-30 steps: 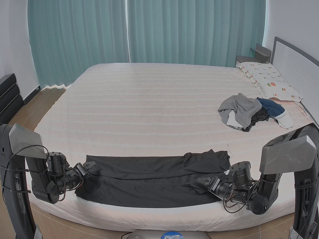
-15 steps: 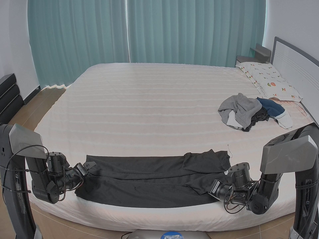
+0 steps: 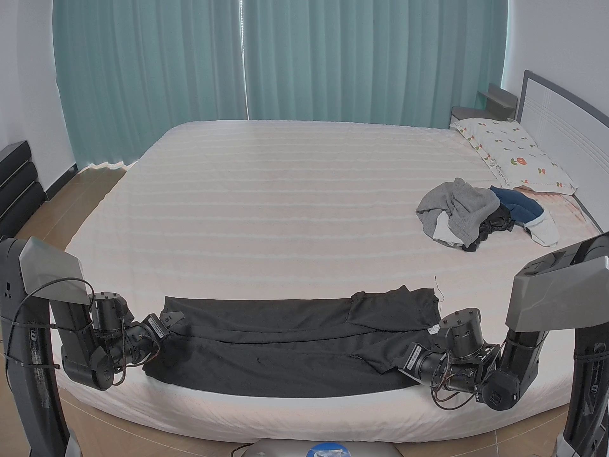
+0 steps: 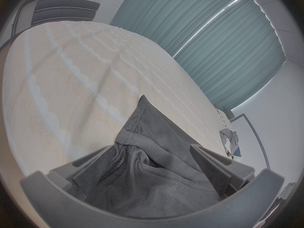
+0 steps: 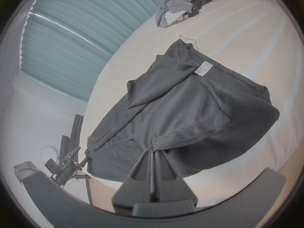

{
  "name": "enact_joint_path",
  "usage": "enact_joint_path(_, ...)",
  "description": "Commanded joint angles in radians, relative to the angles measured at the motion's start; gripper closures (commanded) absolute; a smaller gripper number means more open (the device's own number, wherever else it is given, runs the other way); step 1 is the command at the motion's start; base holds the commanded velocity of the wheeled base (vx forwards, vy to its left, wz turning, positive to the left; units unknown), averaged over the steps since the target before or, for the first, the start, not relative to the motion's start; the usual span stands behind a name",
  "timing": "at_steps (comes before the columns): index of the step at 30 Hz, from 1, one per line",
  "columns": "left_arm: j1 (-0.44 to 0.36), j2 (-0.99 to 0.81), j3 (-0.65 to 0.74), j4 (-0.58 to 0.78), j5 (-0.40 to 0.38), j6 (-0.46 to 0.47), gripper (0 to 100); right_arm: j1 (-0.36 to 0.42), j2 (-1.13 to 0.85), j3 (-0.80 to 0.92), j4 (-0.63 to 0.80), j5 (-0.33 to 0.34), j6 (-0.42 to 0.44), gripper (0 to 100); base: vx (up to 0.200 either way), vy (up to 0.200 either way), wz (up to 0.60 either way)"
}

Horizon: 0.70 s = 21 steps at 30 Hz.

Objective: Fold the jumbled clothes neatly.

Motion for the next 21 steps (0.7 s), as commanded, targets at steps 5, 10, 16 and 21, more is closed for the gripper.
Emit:
enact_joint_path(5, 0.0, 0.001, 0.001, 0.0, 0.0, -0.001, 0, 0.007, -0.01, 0.018, 0.0, 0.005, -0.002, 100, 0.0, 0.0, 0.0)
enact_joint_path(10, 0.0, 0.0, 0.0, 0.0, 0.0, -0.002, 0, 0.01, -0.004, 0.027, 0.003, 0.005, -0.017, 0, 0.0, 0.0, 0.0)
enact_joint_path(16, 0.0, -0.003, 0.0, 0.0, -0.001, -0.005, 0, 0.013, -0.058, 0.038, 0.009, 0.004, -0.037, 0, 0.0, 0.0, 0.0)
enact_joint_path(21, 0.0, -0.002, -0.002, 0.0, 0.0, -0.004, 0, 0.01, -0.17, 0.046, 0.009, 0.005, -0.037, 0, 0.0, 0.0, 0.0)
